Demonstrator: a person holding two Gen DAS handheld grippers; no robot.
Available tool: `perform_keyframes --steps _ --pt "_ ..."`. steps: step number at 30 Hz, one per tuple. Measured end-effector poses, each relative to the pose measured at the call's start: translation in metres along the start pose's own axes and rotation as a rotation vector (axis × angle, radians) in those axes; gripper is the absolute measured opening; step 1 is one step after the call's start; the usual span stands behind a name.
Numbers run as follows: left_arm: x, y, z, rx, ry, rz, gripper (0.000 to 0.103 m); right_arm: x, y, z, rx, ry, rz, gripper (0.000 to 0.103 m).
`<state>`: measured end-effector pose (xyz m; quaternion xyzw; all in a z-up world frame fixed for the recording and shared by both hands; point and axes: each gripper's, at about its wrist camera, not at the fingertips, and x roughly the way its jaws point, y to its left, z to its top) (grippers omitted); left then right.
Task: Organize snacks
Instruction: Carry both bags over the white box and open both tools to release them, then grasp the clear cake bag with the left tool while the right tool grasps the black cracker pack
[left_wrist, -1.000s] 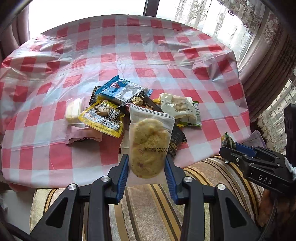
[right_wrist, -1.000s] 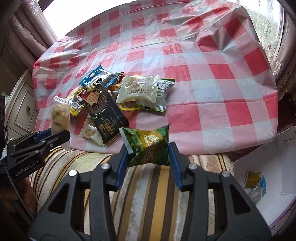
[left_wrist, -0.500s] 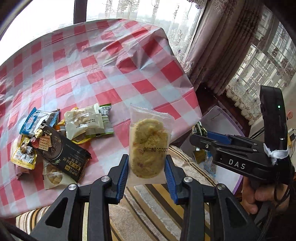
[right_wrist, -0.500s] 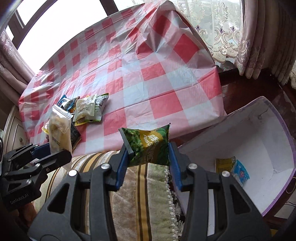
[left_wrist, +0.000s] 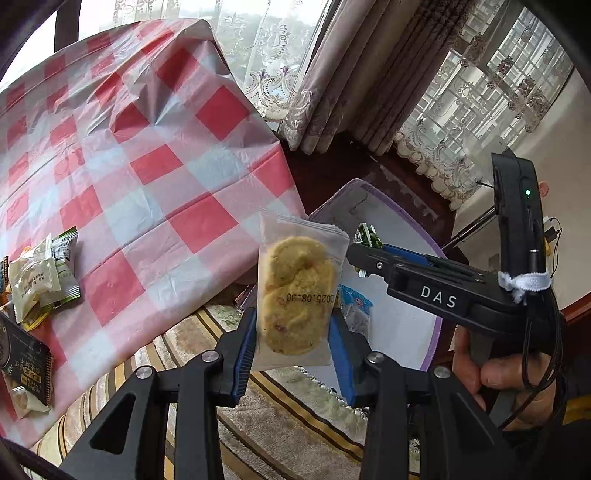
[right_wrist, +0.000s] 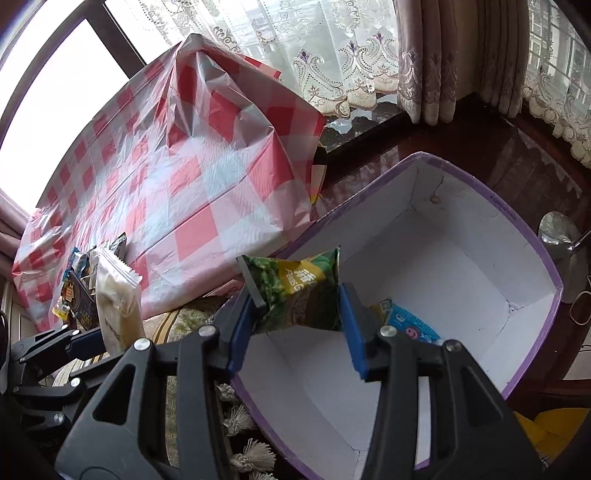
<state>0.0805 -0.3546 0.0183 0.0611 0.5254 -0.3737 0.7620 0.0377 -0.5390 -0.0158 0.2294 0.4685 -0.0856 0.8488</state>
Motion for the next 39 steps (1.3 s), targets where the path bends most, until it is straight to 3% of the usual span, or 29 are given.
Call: perform_keyframes --steps 7,10,24,33,39 --pt "0.013 -0.005 0.006 -0.014 0.028 -0.041 0.041 0.001 -0.005 0.001 0.014 0.002 0.008 0.057" --pt "0.016 -0.003 0.005 -0.027 0.041 -0.036 0.051 0.003 -0.003 -0.001 0.009 0.008 0.006 0.059" --pt "-0.006 0.023 0.002 -0.095 -0.015 -0.02 0.051 -0.003 0.006 0.0 -0.009 0.019 -0.005 0.064" --pt "-0.031 0.046 -0.01 -0.144 -0.072 0.001 0.051 -0.009 0.04 -0.001 -0.078 0.018 0.003 0.064" --pt "-0.055 0.079 -0.026 -0.238 -0.117 0.016 0.052 -0.004 0.083 -0.006 -0.165 0.039 0.027 0.064"
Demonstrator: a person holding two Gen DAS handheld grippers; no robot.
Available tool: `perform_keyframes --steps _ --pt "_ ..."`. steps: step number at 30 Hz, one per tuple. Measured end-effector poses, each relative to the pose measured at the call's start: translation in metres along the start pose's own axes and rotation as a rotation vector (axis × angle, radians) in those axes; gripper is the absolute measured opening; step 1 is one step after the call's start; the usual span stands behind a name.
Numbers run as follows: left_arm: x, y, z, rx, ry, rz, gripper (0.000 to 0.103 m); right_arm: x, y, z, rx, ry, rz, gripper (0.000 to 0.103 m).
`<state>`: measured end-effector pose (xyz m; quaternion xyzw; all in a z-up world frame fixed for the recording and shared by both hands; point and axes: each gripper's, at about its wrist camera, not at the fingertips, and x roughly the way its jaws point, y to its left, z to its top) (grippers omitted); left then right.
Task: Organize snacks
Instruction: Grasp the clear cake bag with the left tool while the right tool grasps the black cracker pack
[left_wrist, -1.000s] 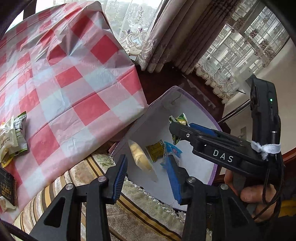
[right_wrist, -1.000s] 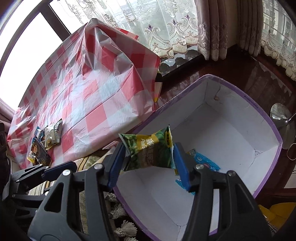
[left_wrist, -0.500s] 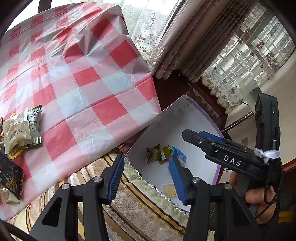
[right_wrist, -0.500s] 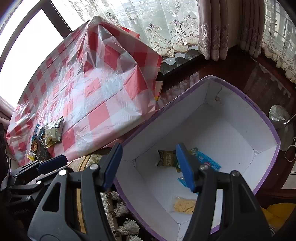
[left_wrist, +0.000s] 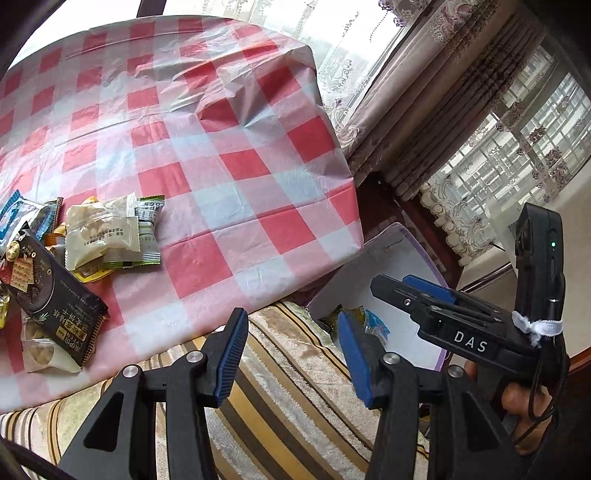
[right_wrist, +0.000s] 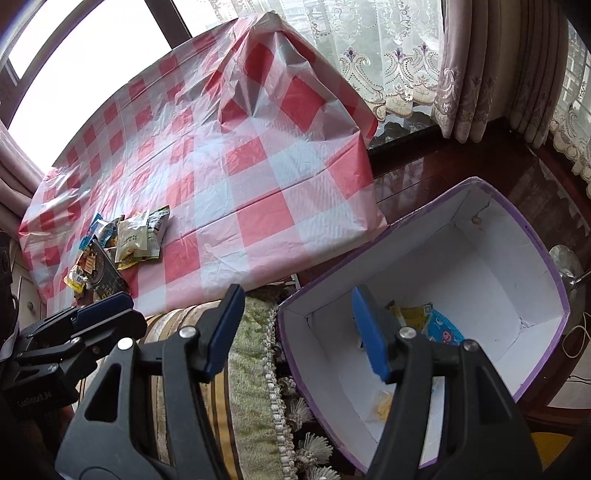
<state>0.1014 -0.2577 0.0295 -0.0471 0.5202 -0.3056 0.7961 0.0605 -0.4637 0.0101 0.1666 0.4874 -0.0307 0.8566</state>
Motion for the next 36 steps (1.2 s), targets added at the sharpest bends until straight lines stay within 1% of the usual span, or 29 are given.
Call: perform_keyframes --steps 6,11,16,21,25,28,32,36 --pt "-0.031 0.048 -0.009 -0.114 -0.053 0.014 0.052 0.007 0.05 0.0 -0.098 0.019 0.05 0.064" --pt "-0.059 0.095 -0.018 -0.215 -0.106 0.046 0.052 0.019 0.09 -0.002 -0.168 0.04 0.104 0.064" --pt "-0.082 0.145 -0.028 -0.323 -0.152 0.101 0.052 0.037 0.129 -0.005 -0.241 0.064 0.145 0.064" --pt "-0.101 0.191 -0.035 -0.407 -0.194 0.165 0.052 0.05 0.161 -0.004 -0.314 0.077 0.174 0.064" --pt "-0.11 0.218 -0.035 -0.446 -0.219 0.205 0.052 0.061 0.184 -0.005 -0.376 0.092 0.183 0.067" --pt "-0.115 0.236 -0.032 -0.463 -0.224 0.25 0.052 0.068 0.201 -0.006 -0.424 0.104 0.198 0.07" --pt "-0.117 0.265 -0.028 -0.492 -0.216 0.317 0.052 0.078 0.223 -0.008 -0.497 0.115 0.217 0.072" --pt "-0.11 0.288 -0.021 -0.489 -0.187 0.371 0.052 0.09 0.24 -0.008 -0.541 0.133 0.232 0.073"
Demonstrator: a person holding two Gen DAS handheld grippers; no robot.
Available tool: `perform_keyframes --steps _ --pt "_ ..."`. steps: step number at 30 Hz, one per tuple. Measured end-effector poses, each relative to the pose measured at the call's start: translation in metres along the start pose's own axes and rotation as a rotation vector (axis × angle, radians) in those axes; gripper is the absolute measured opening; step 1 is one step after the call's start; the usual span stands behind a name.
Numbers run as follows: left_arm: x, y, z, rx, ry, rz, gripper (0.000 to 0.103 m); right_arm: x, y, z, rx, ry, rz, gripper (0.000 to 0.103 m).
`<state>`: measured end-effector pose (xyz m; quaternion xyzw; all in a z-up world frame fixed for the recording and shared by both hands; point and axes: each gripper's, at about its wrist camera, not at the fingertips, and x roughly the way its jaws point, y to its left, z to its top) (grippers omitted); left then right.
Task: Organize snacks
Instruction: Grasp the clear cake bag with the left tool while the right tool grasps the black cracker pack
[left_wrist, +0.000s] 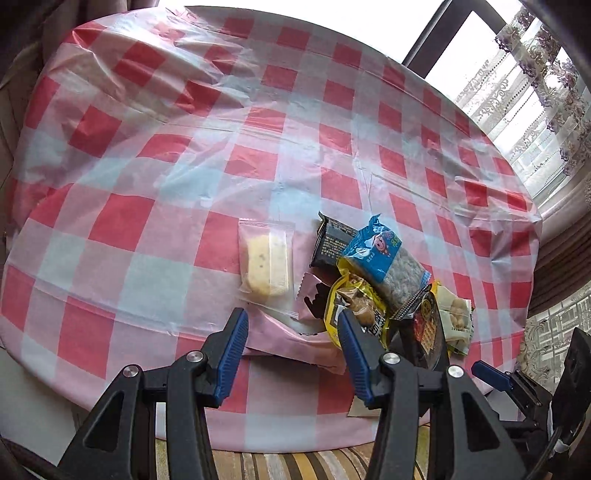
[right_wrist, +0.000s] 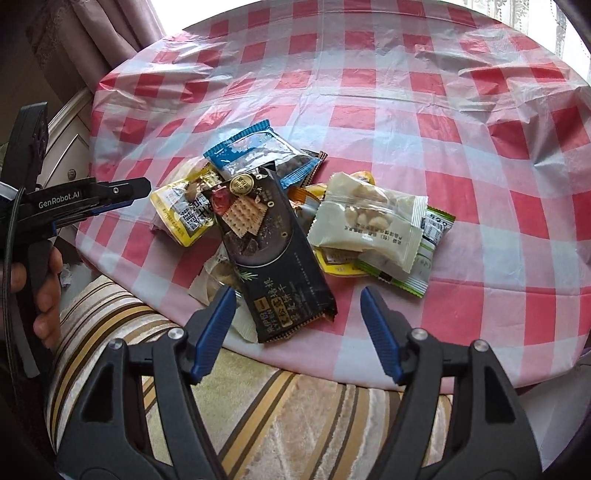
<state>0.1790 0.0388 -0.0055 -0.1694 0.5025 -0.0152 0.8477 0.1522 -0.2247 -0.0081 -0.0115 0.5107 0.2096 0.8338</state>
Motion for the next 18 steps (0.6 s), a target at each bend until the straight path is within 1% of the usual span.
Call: perform_keyframes --steps 4,6,8,11,14,18 --pt "0.019 0.004 0.01 0.016 0.021 0.03 0.052 0.014 0.007 0.007 -0.022 0.025 0.02 0.073" --pt "0.028 0.003 0.015 0.024 0.036 0.054 0.052 0.02 0.011 0.011 -0.043 0.034 0.022 0.073" --pt "0.036 0.002 0.019 0.029 0.043 0.06 0.052 0.026 0.014 0.015 -0.058 0.043 0.022 0.073" --pt "0.046 0.0 0.024 0.047 0.058 0.093 0.052 0.034 0.015 0.02 -0.061 0.053 0.025 0.073" --pt "0.055 0.0 0.027 0.049 0.074 0.095 0.052 0.039 0.016 0.024 -0.066 0.06 0.032 0.073" --pt "0.061 -0.001 0.029 0.064 0.075 0.11 0.052 0.046 0.017 0.027 -0.069 0.072 0.037 0.073"
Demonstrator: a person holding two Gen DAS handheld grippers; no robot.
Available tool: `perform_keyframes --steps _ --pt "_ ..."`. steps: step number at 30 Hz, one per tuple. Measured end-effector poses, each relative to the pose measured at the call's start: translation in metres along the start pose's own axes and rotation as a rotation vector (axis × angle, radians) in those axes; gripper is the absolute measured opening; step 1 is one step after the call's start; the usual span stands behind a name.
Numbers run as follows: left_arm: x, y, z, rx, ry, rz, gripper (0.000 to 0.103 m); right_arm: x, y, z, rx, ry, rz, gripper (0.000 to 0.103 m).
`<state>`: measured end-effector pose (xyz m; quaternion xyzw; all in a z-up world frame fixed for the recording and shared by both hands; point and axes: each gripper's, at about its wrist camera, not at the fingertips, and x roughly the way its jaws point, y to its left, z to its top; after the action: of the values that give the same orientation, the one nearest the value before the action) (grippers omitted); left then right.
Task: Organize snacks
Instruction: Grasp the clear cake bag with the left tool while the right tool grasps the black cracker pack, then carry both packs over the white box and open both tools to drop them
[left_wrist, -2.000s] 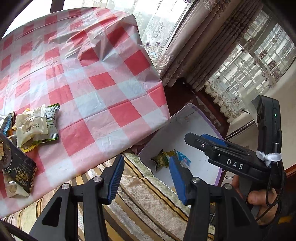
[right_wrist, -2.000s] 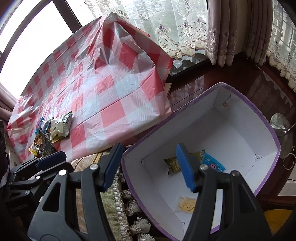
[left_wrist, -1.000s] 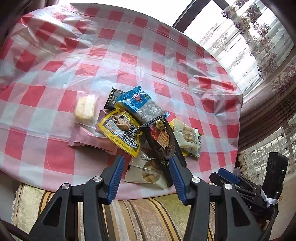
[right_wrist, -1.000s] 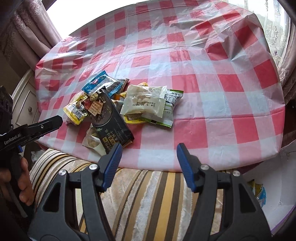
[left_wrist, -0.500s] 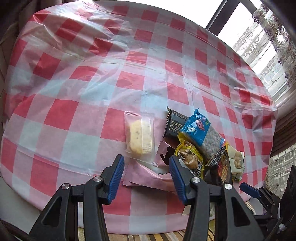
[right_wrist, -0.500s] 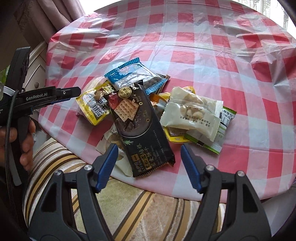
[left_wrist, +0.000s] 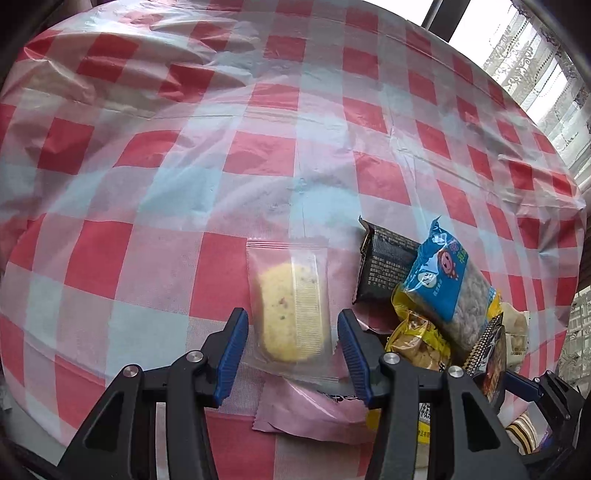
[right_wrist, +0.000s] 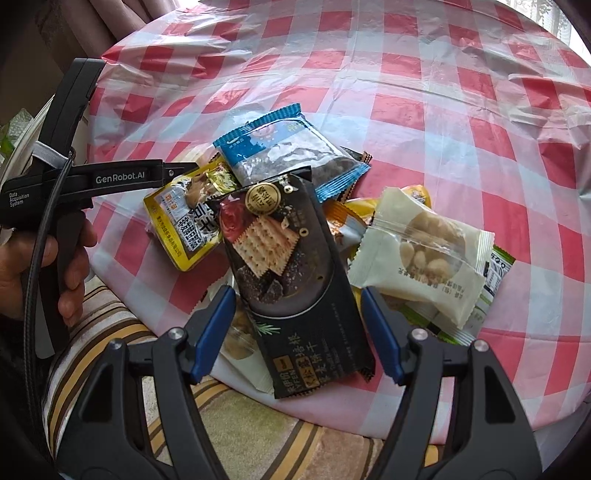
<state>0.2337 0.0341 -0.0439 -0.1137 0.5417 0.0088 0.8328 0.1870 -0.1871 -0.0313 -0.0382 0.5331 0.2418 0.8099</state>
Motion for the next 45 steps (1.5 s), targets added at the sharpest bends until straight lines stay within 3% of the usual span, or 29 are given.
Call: perform_keyframes --steps 5,8,13,26,35,45 --pt "0.003 -0.004 0.002 0.037 -0.017 0.035 0.05 0.007 -0.001 0.004 0.008 0.012 0.012 0.072" --pt "0.004 -0.005 0.002 0.061 -0.026 0.078 0.037 0.008 -0.002 0.005 0.014 0.009 0.018 0.064" --pt "0.002 -0.001 0.0 0.049 -0.035 0.08 0.036 0.004 0.0 0.003 0.001 -0.005 0.023 0.056" --pt "-0.047 0.001 -0.009 0.004 -0.154 0.101 0.036 -0.03 -0.003 -0.005 0.021 -0.124 -0.005 0.056" --pt "-0.078 -0.044 -0.015 0.088 -0.197 0.058 0.036 -0.065 -0.025 -0.022 0.102 -0.2 -0.023 0.056" --pt "-0.085 -0.132 -0.038 0.271 -0.177 -0.028 0.036 -0.105 -0.073 -0.06 0.245 -0.265 -0.057 0.056"
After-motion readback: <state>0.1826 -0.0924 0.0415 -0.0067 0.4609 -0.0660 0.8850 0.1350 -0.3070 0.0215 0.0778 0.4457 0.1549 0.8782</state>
